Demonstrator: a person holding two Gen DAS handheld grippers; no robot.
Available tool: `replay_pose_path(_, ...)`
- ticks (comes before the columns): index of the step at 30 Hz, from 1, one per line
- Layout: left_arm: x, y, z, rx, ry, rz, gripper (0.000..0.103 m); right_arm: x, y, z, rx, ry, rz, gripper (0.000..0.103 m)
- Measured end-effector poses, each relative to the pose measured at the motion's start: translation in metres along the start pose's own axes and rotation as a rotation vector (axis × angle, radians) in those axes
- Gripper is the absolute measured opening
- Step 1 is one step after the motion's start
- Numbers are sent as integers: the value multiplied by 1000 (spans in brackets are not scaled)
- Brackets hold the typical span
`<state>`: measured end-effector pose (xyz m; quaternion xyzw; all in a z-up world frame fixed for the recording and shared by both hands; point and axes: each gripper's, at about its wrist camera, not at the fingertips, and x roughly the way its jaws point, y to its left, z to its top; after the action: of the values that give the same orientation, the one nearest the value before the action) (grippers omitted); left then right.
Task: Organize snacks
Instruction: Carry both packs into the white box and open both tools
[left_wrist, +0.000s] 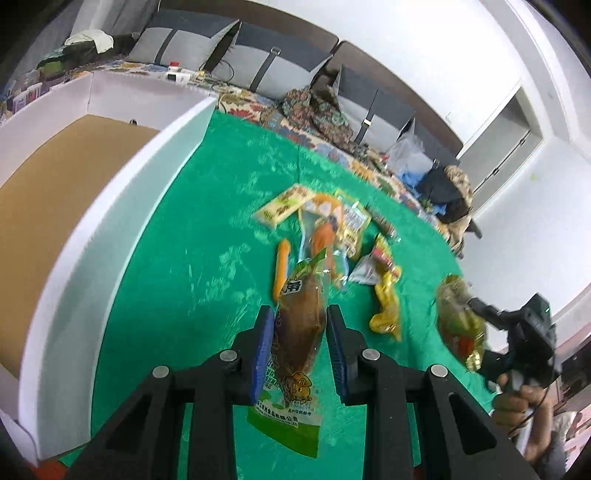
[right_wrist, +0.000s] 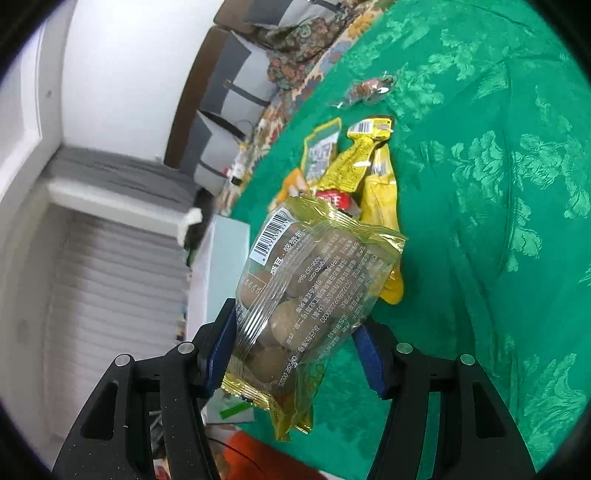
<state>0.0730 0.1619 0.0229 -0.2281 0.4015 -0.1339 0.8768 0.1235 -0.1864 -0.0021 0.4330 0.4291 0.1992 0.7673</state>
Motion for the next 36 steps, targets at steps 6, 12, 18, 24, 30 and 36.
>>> replay_pose_path(6,-23,-1,18,-6,-49,-27,28,-10,13,8,-71,-49,-35,62)
replay_pose_path(12,-47,8,34,-12,-97,-25,28,-14,22,10,-79,-61,5,62)
replay_pose_path(18,-69,25,48,-41,-137,-17,28,-4,35,8,-84,-43,55,62)
replay_pose_path(24,-92,54,57,-52,-170,45,28,10,62,2,-146,-19,74,62)
replay_pose_path(30,-113,87,64,-71,-202,106,28,43,111,-13,-219,70,162,62)
replay_pose_path(36,-129,126,72,-80,-199,228,28,112,201,-47,-367,207,218,62)
